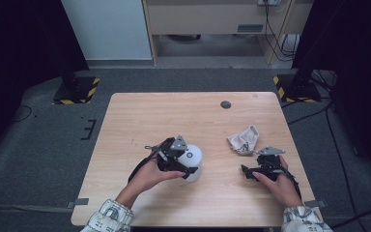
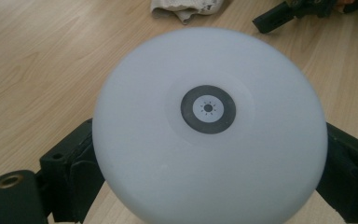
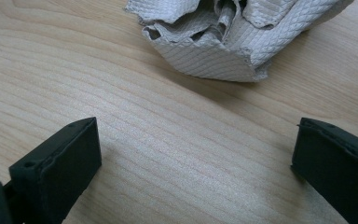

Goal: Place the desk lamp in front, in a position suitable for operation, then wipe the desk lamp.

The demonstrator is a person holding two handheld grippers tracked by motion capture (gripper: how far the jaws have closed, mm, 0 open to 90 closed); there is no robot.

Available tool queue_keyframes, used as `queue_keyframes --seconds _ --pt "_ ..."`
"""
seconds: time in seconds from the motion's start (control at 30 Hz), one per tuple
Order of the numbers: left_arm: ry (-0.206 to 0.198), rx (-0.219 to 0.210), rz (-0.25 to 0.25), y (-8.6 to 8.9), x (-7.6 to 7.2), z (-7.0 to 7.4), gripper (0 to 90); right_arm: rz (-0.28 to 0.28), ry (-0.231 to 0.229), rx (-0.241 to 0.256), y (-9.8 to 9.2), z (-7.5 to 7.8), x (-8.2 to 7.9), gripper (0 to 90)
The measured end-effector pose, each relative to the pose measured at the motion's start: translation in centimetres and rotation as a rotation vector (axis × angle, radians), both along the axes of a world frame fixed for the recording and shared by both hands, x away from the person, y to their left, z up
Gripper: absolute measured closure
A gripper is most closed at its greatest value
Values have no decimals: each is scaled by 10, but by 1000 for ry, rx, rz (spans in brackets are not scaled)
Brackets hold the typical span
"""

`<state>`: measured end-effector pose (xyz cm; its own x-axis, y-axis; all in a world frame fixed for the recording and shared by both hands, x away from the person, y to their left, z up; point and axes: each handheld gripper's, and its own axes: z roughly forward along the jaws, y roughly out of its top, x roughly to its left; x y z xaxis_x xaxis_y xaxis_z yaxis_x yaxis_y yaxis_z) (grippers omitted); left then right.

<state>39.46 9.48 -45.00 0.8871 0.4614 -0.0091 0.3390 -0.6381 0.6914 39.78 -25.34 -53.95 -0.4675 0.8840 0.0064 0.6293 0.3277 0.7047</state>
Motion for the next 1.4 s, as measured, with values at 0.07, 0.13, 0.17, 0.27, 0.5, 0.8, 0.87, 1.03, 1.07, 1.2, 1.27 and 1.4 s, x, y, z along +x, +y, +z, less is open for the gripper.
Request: queue_keyframes --seconds 0.07,0.13,0.17,0.27,0.5,0.8,0.87,1.03,1.07,1.2,1.27,1.4 --pt "3 -3 -8 -5 -3 0 79 0 0 0 0 0 0 15" --pt "4 1 -13 -7 -4 0 79 0 0 0 0 0 0 15" --pt "4 2 -14 -8 -5 0 79 0 0 0 0 0 0 15" --pt "6 3 -16 -9 -7 1 79 1 1 0 0 0 0 15" --pt "4 0 -28 -11 -10 0 77 1 1 0 0 0 0 15" --pt "-14 -68 -19 0 -16 7 56 1 8 -5 0 1 0 38" --pt "-19 -72 -10 6 -19 10 54 6 27 -6 -1 5 0 67" --pt "-30 -68 12 28 -30 14 54 1 6 -26 -6 16 0 185" --pt "-29 -70 26 34 -32 12 54 0 3 -15 -7 18 -1 208" --pt "-25 -72 97 61 -26 -1 65 16 -53 -1 -11 32 -5 329" --pt "-27 -57 142 73 -20 -8 74 16 -77 8 -10 41 -3 447" --pt "-20 -44 217 89 -7 -20 98 21 -144 2 -4 55 11 625"
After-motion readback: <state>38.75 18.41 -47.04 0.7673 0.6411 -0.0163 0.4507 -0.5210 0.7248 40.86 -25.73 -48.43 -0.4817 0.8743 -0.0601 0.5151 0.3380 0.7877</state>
